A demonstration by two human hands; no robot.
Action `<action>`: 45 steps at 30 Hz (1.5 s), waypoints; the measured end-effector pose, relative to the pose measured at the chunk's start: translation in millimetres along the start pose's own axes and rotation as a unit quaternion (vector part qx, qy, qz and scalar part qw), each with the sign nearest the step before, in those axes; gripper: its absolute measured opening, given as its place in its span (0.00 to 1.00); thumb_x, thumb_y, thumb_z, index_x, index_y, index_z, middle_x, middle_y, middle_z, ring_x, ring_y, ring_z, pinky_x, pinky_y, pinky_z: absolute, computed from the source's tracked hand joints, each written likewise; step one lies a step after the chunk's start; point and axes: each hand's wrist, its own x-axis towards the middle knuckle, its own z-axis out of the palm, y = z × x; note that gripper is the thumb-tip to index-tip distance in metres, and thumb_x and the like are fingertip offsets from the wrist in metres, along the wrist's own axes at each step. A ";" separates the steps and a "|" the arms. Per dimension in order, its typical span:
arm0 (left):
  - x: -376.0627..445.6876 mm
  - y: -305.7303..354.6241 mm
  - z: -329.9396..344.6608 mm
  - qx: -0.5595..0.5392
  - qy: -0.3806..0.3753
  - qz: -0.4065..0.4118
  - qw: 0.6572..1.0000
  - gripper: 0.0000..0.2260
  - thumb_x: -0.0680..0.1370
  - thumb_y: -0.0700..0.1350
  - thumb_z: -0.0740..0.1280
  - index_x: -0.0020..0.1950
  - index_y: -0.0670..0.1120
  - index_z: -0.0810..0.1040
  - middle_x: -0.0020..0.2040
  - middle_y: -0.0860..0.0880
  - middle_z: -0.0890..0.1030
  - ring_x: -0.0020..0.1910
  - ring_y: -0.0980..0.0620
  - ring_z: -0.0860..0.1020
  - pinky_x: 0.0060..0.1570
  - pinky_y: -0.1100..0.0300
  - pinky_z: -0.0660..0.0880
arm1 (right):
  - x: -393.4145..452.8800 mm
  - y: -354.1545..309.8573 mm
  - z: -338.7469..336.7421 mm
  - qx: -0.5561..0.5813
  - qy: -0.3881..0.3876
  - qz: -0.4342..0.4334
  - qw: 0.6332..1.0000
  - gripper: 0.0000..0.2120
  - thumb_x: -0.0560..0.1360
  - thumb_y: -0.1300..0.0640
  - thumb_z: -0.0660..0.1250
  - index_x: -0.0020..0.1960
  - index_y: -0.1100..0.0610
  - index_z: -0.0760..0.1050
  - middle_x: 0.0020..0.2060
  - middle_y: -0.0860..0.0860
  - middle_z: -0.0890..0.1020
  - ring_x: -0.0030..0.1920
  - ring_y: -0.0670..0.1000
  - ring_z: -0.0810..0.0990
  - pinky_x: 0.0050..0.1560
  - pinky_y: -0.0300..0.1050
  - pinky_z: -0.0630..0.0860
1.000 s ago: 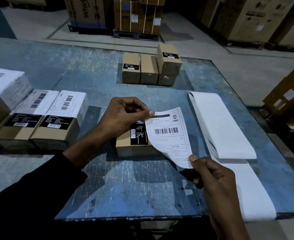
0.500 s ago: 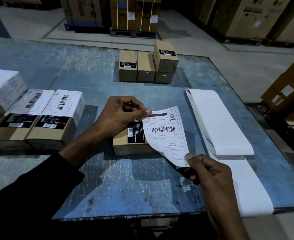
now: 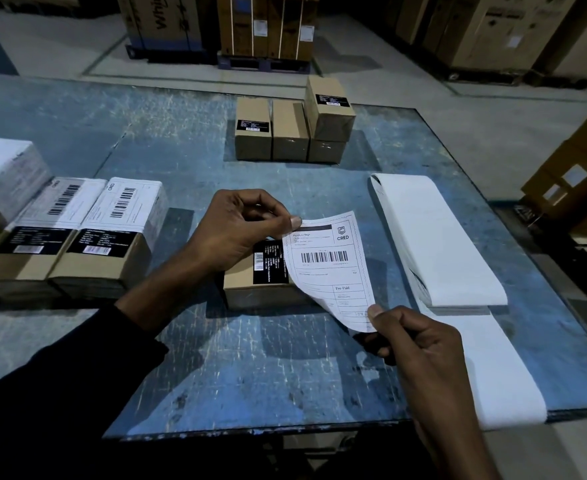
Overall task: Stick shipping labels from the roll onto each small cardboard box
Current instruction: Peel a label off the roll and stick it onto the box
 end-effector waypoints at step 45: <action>-2.9 -1.9 -1.3 0.065 0.027 -0.046 0.996 0.08 0.76 0.48 0.80 0.52 0.47 0.88 0.38 0.43 0.88 0.39 0.42 0.88 0.45 0.48 0.83 | 4.6 -85.5 -21.3 -0.207 0.063 -0.117 0.969 0.14 0.79 0.46 0.74 0.37 0.49 0.85 0.31 0.42 0.84 0.29 0.41 0.80 0.32 0.32 0.71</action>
